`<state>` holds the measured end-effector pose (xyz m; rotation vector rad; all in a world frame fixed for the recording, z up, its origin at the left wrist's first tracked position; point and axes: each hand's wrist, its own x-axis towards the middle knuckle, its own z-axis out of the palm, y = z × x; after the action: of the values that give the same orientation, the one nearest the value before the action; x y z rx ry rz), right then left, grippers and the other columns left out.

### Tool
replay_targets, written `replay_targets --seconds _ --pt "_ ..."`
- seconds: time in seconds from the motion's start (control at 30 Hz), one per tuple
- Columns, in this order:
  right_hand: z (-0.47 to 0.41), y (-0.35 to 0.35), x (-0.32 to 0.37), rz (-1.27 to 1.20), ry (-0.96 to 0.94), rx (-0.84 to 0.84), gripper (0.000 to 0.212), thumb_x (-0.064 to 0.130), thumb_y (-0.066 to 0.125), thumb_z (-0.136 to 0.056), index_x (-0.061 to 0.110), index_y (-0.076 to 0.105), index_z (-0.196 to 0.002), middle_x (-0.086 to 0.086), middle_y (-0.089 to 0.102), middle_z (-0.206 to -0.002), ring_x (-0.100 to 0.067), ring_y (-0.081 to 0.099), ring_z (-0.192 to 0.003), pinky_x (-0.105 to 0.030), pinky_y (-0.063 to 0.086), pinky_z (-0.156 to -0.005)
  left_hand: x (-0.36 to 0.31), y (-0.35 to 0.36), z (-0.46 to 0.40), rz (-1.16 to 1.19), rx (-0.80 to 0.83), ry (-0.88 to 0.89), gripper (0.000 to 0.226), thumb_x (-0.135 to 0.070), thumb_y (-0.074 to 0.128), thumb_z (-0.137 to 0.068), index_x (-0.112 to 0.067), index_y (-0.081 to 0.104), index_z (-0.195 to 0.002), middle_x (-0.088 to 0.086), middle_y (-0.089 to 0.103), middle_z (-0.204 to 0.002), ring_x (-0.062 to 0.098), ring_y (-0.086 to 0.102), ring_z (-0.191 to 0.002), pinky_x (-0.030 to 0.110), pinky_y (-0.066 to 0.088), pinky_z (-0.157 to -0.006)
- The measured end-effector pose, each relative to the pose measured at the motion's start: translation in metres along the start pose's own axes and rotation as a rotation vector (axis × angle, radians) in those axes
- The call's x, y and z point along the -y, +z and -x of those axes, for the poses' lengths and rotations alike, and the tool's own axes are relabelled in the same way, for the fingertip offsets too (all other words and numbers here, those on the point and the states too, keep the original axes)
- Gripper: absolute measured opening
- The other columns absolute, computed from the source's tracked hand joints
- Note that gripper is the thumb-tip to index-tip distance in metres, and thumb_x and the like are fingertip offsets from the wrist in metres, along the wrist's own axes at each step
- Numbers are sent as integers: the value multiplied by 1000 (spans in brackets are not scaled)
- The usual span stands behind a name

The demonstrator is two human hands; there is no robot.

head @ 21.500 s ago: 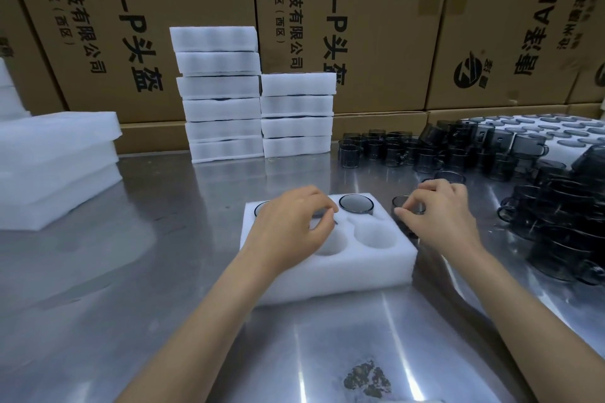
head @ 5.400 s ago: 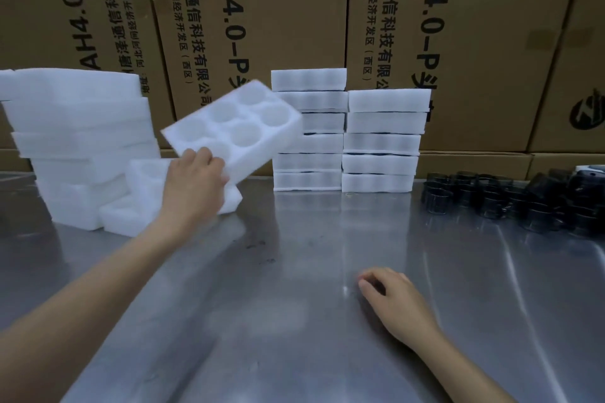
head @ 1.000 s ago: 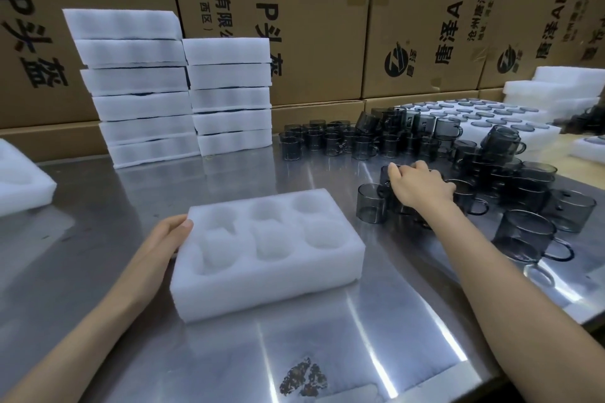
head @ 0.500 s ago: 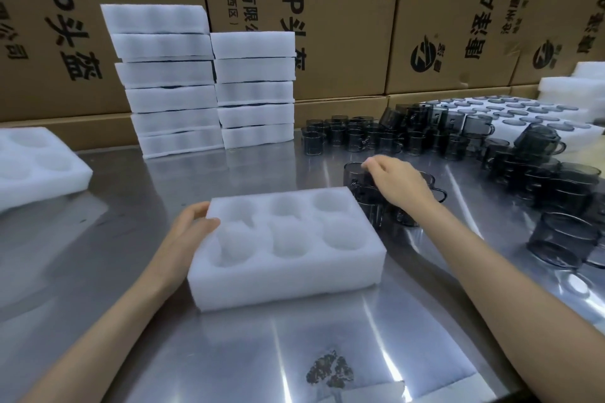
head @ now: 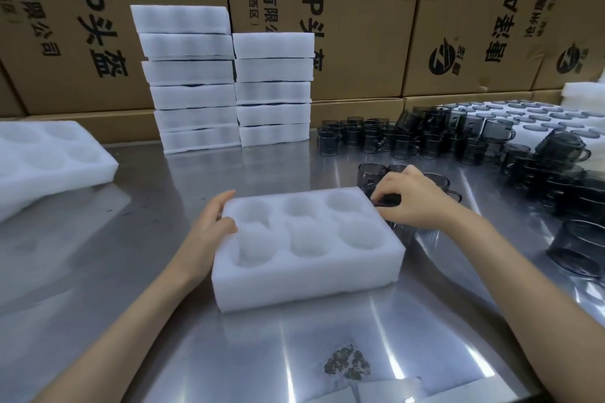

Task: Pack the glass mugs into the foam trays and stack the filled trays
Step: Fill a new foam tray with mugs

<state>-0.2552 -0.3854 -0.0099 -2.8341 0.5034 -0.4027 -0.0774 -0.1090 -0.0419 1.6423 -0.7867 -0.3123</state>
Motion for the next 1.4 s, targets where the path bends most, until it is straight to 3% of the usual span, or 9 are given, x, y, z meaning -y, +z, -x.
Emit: replay_targets --seconds 0.13,0.3,0.43,0.5,0.57,0.67,0.87,1.2,1.4 --pt "0 1 6 -25 -32 -77 15 32 60 -90 30 71 -80 21 64 -73 -16 44 -85 -44 43 -87 -2 -1 2 -42 -9 -3 67 -26 43 -64 -27 41 -130 -10 48 -123 0 49 -109 23 41 -93" --pt "3 -13 18 -234 -2 -485 13 25 59 -92 22 71 -92 22 59 -75 -19 50 -83 -33 38 -69 -1 -3 3 -117 13 8 54 -26 44 -65 -27 48 -118 3 46 -131 21 43 -124 48 32 -108" --pt "4 -20 33 -332 -27 -668 14 21 58 -92 20 71 -97 20 60 -77 -18 49 -83 -29 37 -67 -1 -2 2 -133 26 50 48 -26 45 -64 -28 52 -111 2 50 -122 17 47 -117 43 39 -102" --pt "2 -21 39 -346 -17 -724 16 20 57 -93 19 70 -101 17 59 -77 -17 49 -84 -30 39 -69 1 -2 1 -191 34 78 51 -29 44 -65 -27 51 -115 1 48 -122 -1 44 -114 24 38 -98" --pt "-1 -23 46 -388 -34 -703 17 17 56 -94 19 69 -105 12 61 -82 -19 51 -86 -32 44 -73 2 -1 0 -243 42 97 56 -35 44 -63 -27 48 -118 -1 45 -123 -23 37 -100 2 30 -85" --pt "-5 -26 62 -451 -115 -586 19 10 54 -94 21 66 -104 9 64 -87 -17 56 -84 -32 48 -75 3 -1 -1 -262 34 108 57 -33 42 -64 -27 47 -121 0 44 -123 -31 33 -95 -6 26 -76" --pt "-19 -17 110 -487 -220 -216 19 7 54 -93 24 63 -93 11 64 -89 -1 58 -78 -22 47 -71 1 -1 0 -257 10 119 69 -31 44 -66 -21 46 -134 -9 47 -124 2 44 -109 12 34 -78" --pt "-19 24 132 -204 -348 -121 7 26 49 -94 25 55 -90 16 55 -89 -5 51 -86 -39 48 -77 -7 -1 5 -111 39 177 51 -19 46 -66 -46 50 -110 -32 58 -108 -11 51 -107 7 39 -84" --pt "-21 25 139 -251 -243 -110 43 48 36 -96 16 63 -88 6 58 -80 -15 49 -87 -35 44 -75 -14 -3 9 -304 -54 405 58 -11 49 -65 -41 51 -114 -21 53 -123 -13 44 -115 5 30 -97"
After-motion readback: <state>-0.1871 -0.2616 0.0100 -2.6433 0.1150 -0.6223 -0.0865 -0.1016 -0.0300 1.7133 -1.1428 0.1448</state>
